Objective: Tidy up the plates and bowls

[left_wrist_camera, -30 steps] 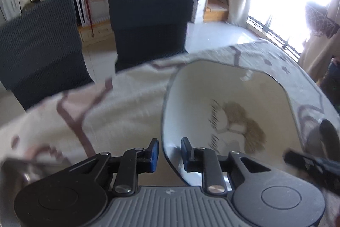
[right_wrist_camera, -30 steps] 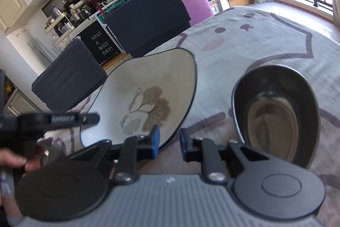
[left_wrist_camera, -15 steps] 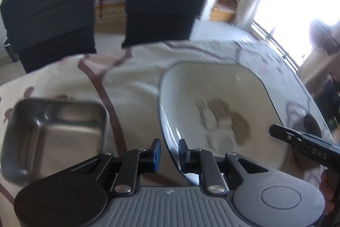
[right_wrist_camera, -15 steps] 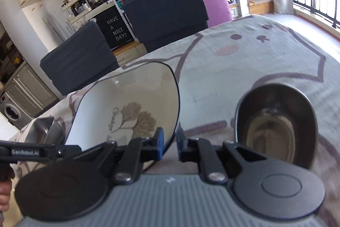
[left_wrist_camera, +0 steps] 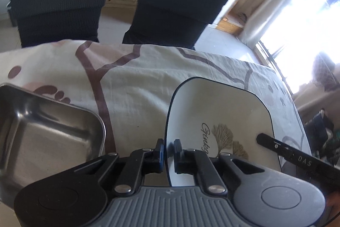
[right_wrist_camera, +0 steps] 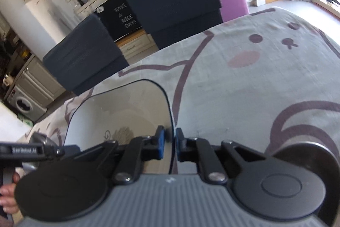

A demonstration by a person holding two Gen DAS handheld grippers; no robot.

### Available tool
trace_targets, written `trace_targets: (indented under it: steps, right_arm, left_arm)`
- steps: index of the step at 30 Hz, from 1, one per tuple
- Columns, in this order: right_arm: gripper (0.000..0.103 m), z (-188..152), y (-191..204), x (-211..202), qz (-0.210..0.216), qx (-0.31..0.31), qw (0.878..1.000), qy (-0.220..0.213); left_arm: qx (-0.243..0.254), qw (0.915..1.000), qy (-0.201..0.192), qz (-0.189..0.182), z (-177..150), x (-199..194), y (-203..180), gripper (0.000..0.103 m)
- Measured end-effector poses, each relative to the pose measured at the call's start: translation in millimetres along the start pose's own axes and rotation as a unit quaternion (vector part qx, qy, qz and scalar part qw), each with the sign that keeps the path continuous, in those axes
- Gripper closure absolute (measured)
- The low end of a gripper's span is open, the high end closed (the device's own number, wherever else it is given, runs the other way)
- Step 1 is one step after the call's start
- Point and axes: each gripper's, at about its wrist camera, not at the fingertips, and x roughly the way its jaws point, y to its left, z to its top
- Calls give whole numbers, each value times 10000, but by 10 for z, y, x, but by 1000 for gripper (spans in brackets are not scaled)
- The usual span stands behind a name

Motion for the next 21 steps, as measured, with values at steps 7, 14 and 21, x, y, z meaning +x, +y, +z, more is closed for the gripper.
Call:
trace_targets:
  steps: [7,14,21]
  right_arm:
    - [89,8,147,-246,-138,-281,9994,-165]
    - [90,116,443,-992,-9,-555,9963,-662]
    - [90,-74,794,-1799,245,-812,9931,-813]
  left_arm:
    - [16,9997,-229,-115,-43,-297,-96,94]
    - [46,9970,-764,-114,-172,-1176,-367,94]
    - [-47,9937,-1114,56,-688,-2089,-537,94]
